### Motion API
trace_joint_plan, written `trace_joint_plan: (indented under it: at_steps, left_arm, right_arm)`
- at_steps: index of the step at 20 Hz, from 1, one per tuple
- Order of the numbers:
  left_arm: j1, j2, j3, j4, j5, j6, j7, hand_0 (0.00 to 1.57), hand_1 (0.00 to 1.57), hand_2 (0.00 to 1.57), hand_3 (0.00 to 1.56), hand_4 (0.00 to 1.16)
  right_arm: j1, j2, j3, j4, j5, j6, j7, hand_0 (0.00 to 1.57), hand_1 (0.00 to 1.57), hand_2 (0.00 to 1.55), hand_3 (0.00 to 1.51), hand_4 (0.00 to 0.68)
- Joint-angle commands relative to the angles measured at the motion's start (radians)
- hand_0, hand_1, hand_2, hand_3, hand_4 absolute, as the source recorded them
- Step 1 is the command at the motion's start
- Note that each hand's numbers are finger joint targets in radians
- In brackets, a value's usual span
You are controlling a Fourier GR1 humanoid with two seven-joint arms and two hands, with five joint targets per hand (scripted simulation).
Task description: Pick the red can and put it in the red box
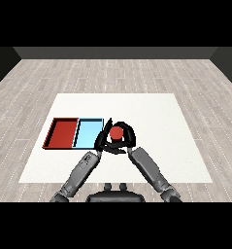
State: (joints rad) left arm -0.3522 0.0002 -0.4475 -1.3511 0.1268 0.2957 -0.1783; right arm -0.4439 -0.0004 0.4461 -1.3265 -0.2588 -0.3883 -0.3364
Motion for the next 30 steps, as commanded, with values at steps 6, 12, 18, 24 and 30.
trace_joint_plan:
  at_steps: [6, 12, 18, 24, 30]
  left_arm:
    - [-0.086, 0.000, -0.046, 0.098, 0.016, 0.060, -0.012, 0.00, 0.00, 0.00, 0.00, 0.00]
    - [-0.066, 0.001, -0.131, 0.086, 0.061, 0.134, -0.040, 0.00, 0.00, 0.00, 0.00, 0.00]
    - [-0.072, 0.001, -0.097, 0.080, 0.010, 0.171, 0.021, 1.30, 1.30, 1.32, 1.25, 0.86]
    - [-0.087, 0.001, -0.105, 0.050, -0.016, 0.219, 0.103, 1.57, 1.57, 1.54, 1.45, 1.00]
    - [-0.124, 0.002, -0.174, 0.155, 0.055, 0.319, -0.008, 1.57, 1.57, 1.50, 1.34, 0.86]
  right_arm:
    - [-0.096, 0.000, 0.075, 0.018, -0.084, -0.055, 0.005, 1.44, 1.44, 1.43, 1.38, 0.595]
    - [-0.036, 0.000, 0.066, -0.031, -0.043, -0.056, -0.005, 1.46, 1.46, 1.45, 1.40, 0.523]
    - [-0.071, 0.000, 0.110, 0.053, -0.138, -0.082, -0.093, 1.51, 1.51, 1.46, 1.40, 0.528]
    - [-0.099, -0.001, 0.158, 0.012, -0.132, -0.124, -0.053, 1.47, 1.47, 1.44, 1.39, 0.561]
    - [-0.044, -0.001, 0.090, -0.028, -0.073, -0.051, -0.035, 1.52, 1.52, 1.45, 1.39, 0.541]
